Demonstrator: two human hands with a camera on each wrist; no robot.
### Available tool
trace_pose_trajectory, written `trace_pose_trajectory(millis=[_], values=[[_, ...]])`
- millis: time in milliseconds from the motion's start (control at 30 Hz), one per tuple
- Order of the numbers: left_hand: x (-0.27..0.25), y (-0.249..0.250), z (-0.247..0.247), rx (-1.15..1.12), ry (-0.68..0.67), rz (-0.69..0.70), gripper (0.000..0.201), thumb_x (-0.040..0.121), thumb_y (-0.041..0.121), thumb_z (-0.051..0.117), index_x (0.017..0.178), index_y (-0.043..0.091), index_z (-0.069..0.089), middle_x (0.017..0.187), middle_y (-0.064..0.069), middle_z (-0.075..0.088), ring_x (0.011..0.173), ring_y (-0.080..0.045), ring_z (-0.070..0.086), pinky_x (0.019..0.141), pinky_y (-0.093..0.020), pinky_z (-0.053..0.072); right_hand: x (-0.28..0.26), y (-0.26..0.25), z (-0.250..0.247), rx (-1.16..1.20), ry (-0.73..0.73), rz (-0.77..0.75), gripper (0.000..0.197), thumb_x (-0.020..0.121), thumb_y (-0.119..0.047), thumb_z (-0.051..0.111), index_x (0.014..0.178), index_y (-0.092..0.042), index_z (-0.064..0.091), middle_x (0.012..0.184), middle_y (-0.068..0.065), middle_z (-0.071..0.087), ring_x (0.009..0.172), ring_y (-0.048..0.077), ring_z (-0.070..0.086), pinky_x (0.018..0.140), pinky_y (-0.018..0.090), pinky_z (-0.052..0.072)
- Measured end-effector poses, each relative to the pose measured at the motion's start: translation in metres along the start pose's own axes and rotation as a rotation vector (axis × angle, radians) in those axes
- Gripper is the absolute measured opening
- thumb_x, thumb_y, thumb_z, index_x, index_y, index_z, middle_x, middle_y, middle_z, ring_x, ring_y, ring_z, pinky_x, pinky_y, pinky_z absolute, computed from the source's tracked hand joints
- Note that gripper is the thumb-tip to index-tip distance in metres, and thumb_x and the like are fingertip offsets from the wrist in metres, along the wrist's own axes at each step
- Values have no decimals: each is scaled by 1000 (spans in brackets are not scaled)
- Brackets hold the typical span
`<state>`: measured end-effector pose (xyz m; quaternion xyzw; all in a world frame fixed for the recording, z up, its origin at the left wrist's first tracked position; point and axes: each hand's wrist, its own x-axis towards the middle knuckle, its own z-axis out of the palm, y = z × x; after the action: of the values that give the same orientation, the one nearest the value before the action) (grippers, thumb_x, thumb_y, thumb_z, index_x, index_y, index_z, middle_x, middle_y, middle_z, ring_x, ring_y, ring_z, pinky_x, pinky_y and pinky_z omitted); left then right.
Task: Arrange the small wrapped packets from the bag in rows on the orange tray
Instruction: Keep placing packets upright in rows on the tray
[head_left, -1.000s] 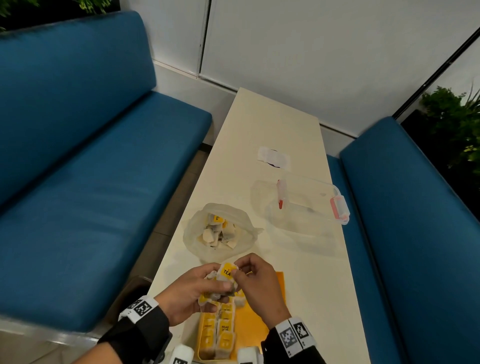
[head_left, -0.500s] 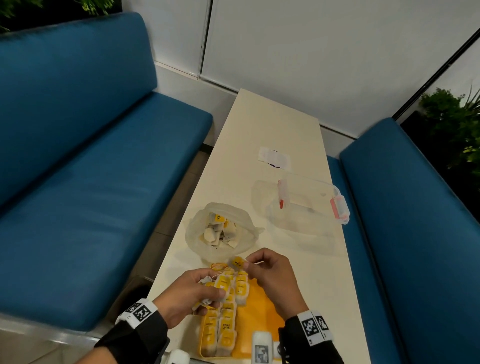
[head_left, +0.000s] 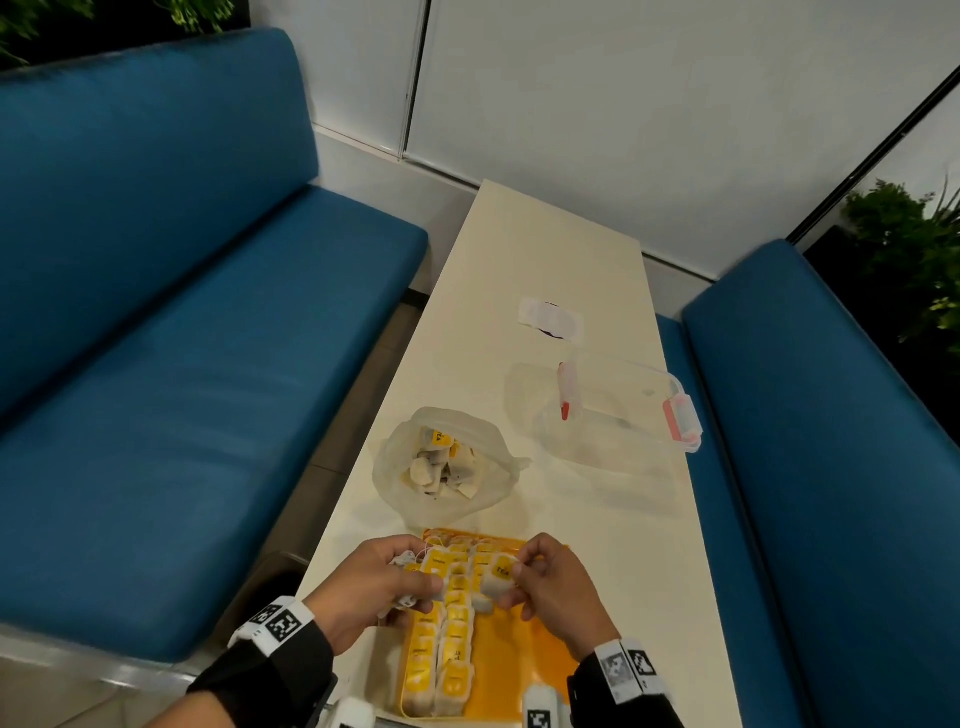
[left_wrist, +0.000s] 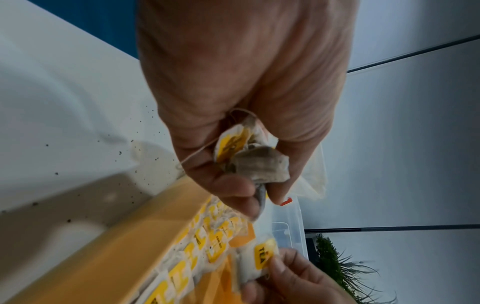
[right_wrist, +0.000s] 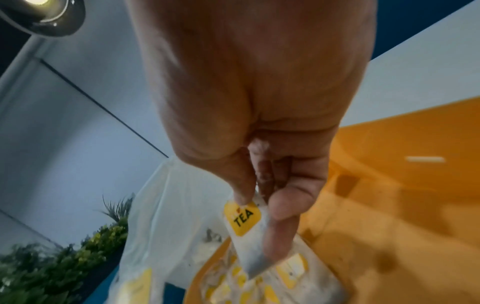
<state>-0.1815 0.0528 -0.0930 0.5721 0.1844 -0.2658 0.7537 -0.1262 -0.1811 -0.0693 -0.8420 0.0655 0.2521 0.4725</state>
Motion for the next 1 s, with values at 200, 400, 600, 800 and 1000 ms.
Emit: trace_pose_trajectory(millis=[200, 400, 600, 800, 1000], values=[[1, 0, 3, 22, 22, 6, 30, 81, 8, 81, 109, 10, 70, 83, -8, 74, 75, -19, 69, 56, -27, 50, 4, 23, 8, -206, -76, 112, 7, 96, -9, 53, 91, -13, 52, 69, 8, 68, 57, 17, 70, 44, 24, 46], [2, 2, 4, 52, 30, -2, 29, 82, 9, 81, 108, 10, 70, 81, -7, 73, 74, -18, 69, 57, -27, 51, 15, 32, 24, -184, -79, 205, 8, 94, -9, 58, 90, -15, 54, 76, 11, 70, 62, 24, 73, 44, 27, 51], [2, 5, 5, 60, 24, -10, 31, 81, 8, 82, 108, 8, 69, 78, -8, 72, 71, -17, 67, 53, -25, 49, 24, 34, 32, -116, -60, 184, 5, 92, -7, 59, 95, -8, 55, 84, 11, 68, 65, 34, 73, 46, 29, 51], [3, 3, 4, 57, 21, -11, 32, 80, 10, 83, 109, 9, 69, 82, -9, 73, 74, -19, 68, 57, -27, 50, 28, 32, 35, -21, -10, 194, 6, 91, -4, 58, 91, -9, 55, 94, 17, 67, 66, 34, 74, 58, 39, 61], [0, 5, 4, 63, 4, -6, 25, 82, 12, 81, 104, 11, 69, 78, -9, 72, 73, -17, 67, 57, -26, 50, 27, 29, 38, 24, 60, 198, 6, 91, -1, 59, 91, -7, 58, 87, 12, 68, 62, 29, 73, 70, 49, 62]])
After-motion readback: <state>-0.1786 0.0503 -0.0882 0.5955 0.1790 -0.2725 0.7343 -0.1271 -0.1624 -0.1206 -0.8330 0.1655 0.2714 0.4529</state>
